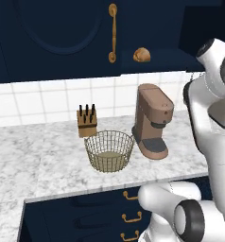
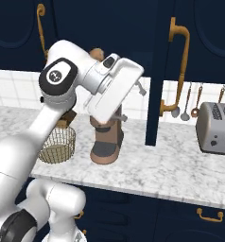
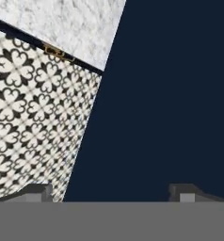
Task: Open the cabinet, pick up the bread from the cabinet and place it in the basket. Then move the basket to the dining counter.
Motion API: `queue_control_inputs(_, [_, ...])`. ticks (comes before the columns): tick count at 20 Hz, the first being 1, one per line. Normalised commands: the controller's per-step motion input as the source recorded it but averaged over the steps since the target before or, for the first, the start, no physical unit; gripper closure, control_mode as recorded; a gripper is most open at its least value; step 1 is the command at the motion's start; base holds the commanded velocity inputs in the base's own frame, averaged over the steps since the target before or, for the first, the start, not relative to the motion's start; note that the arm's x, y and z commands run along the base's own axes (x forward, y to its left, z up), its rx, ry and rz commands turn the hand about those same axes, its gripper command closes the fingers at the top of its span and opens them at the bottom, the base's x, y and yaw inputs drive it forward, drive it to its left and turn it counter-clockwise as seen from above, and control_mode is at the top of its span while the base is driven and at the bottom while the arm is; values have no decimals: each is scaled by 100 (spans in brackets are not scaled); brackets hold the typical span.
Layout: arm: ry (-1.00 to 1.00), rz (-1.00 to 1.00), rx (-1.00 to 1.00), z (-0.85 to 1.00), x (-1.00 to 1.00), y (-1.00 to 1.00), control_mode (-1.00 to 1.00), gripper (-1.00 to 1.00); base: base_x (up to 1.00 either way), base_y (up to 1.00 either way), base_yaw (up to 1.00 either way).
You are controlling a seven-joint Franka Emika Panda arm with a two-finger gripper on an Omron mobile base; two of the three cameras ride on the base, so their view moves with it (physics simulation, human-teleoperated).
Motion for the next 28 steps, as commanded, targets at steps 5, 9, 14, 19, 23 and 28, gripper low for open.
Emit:
queue_control_inputs(5, [0, 1, 14, 0, 36, 93, -100, -100, 0, 0, 0])
queue_control_inputs(9, [0, 0, 48, -49, 53, 85, -100, -100, 0, 0, 0])
queue_control_inputs(14, [-3, 0, 67, -92, 34, 70, -100, -100, 0, 0, 0])
queue_control_inputs(19, [-16, -1, 86, -63, 39, 17, -100, -100, 0, 0, 0])
queue_control_inputs(23, [-45, -6, 40, -10, 37, 42, -100, -100, 0, 0, 0])
queue_control_inputs(28, [-50, -11, 3, 13, 36, 43, -100, -100, 0, 0, 0])
